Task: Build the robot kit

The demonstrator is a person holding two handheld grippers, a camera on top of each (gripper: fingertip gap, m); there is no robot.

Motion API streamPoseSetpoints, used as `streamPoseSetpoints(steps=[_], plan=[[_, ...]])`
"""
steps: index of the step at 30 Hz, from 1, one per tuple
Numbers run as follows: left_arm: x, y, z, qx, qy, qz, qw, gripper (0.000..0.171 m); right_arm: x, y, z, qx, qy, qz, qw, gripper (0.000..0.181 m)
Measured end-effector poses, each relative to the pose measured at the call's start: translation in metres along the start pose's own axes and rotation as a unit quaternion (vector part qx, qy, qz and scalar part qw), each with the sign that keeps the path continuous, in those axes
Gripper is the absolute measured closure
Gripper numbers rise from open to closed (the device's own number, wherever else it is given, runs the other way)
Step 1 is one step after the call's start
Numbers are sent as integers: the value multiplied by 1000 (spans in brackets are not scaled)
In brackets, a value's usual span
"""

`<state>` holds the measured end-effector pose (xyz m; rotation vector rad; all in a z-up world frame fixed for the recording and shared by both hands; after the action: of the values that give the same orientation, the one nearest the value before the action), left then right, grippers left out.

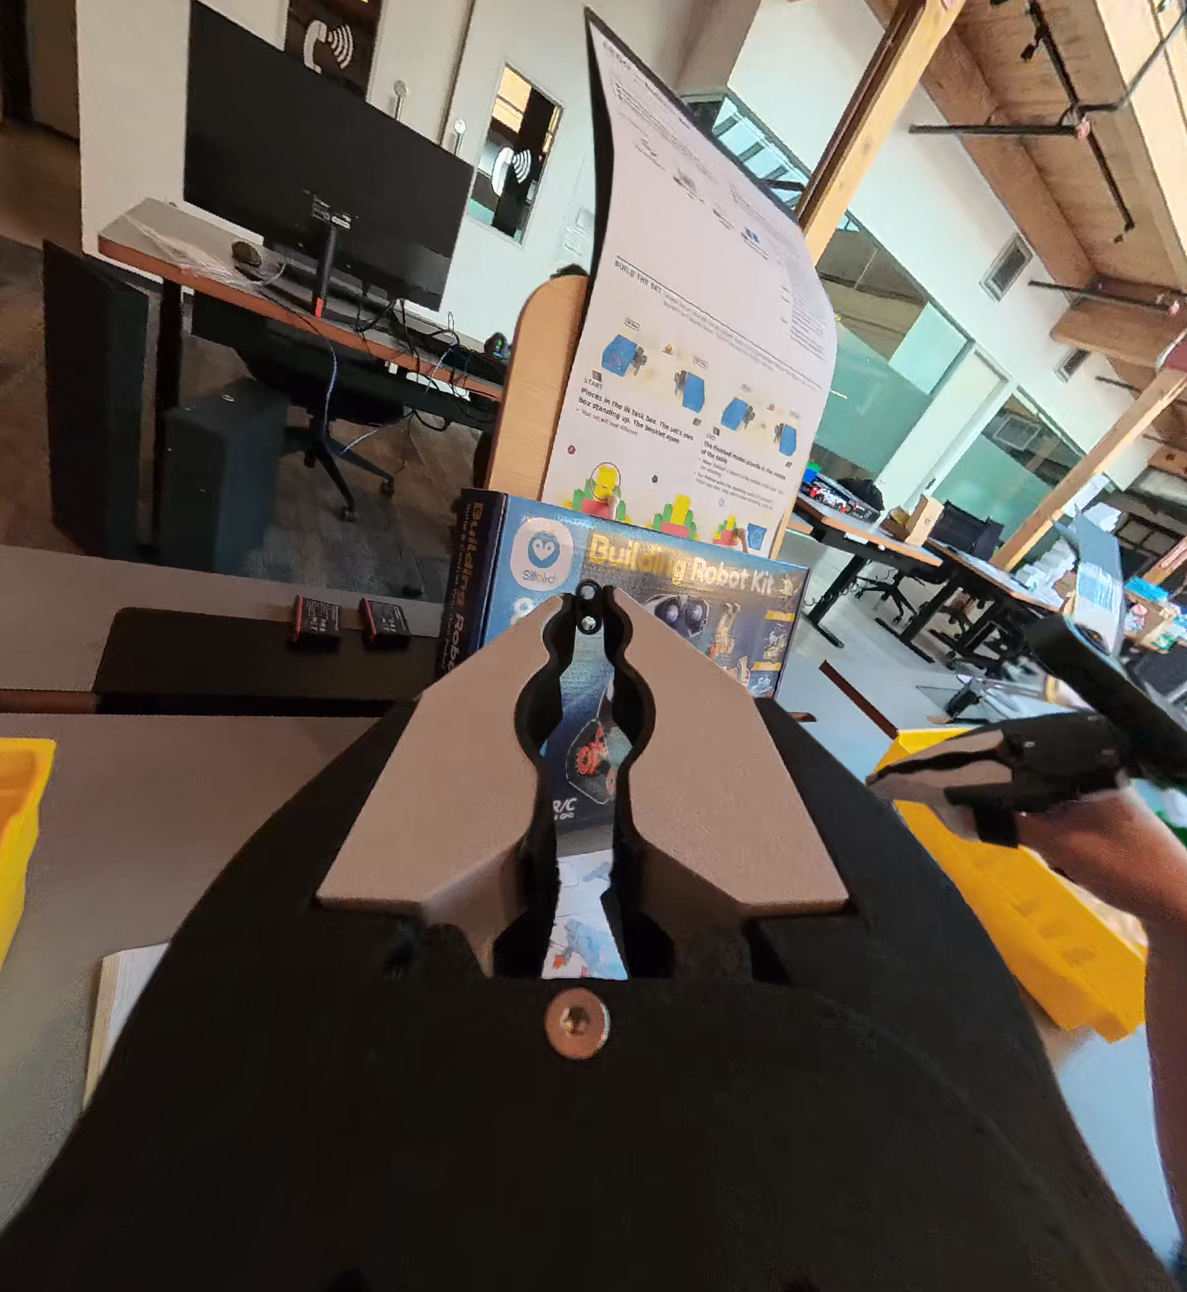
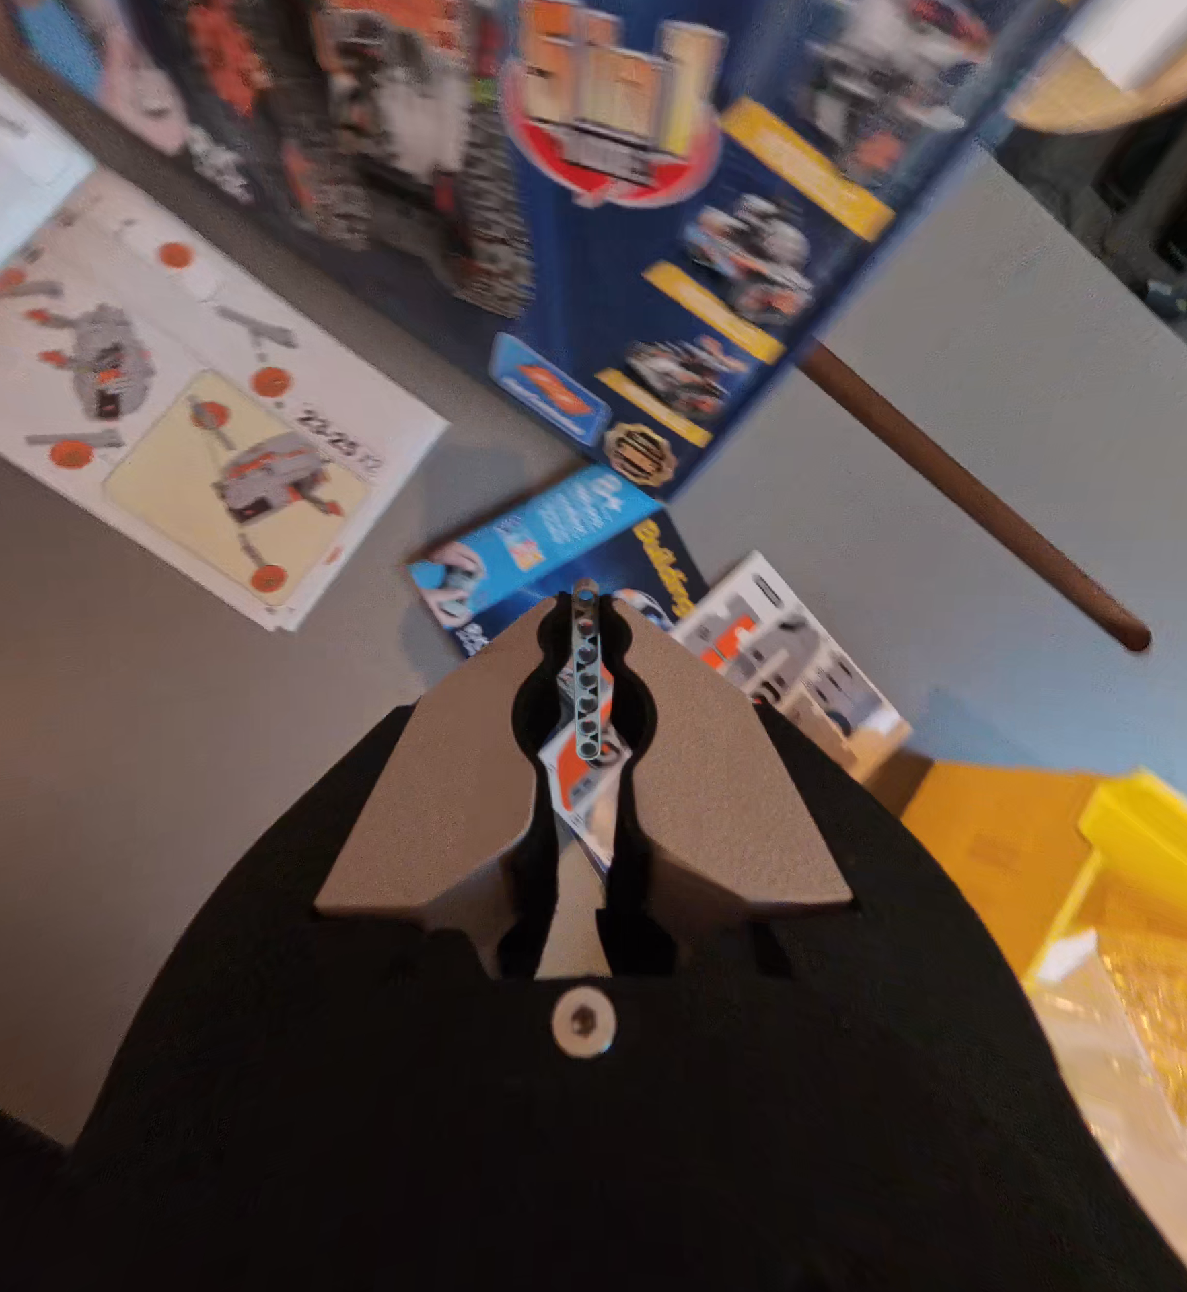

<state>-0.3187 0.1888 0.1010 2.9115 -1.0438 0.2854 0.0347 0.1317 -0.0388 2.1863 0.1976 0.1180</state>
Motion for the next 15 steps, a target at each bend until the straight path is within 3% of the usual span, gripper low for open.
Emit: streamPoseSetpoints(steps=[3, 7, 9, 13, 15], plan=[[4, -5, 5, -1, 25, 25, 999, 167, 15, 16, 5, 7, 25, 12, 1000, 176], [19, -14, 13, -16, 34, 55, 998, 166, -51, 7, 15, -30, 113, -94, 989, 176], [23, -16, 15, -23, 34, 63, 997, 166, -85, -5, 36, -81, 196, -132, 968, 175], [23, -16, 17, -30, 38, 67, 997, 166, -139, -23, 89, -185, 343, -182, 903, 176], [23, -16, 18, -32, 44, 72, 996, 166, -166, -25, 99, -188, 380, -213, 880, 176]])
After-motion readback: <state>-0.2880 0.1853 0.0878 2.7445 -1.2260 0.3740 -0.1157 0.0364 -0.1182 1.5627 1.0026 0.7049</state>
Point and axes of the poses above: each gripper's, where its closed fingertips meet, y back along the fingers, z out of its underside, x = y × z across the jaws, the point moved 1 cm from there along y, back along the fingers, and after that the axes turned 14 degrees about -y, right-handed, at the moved point
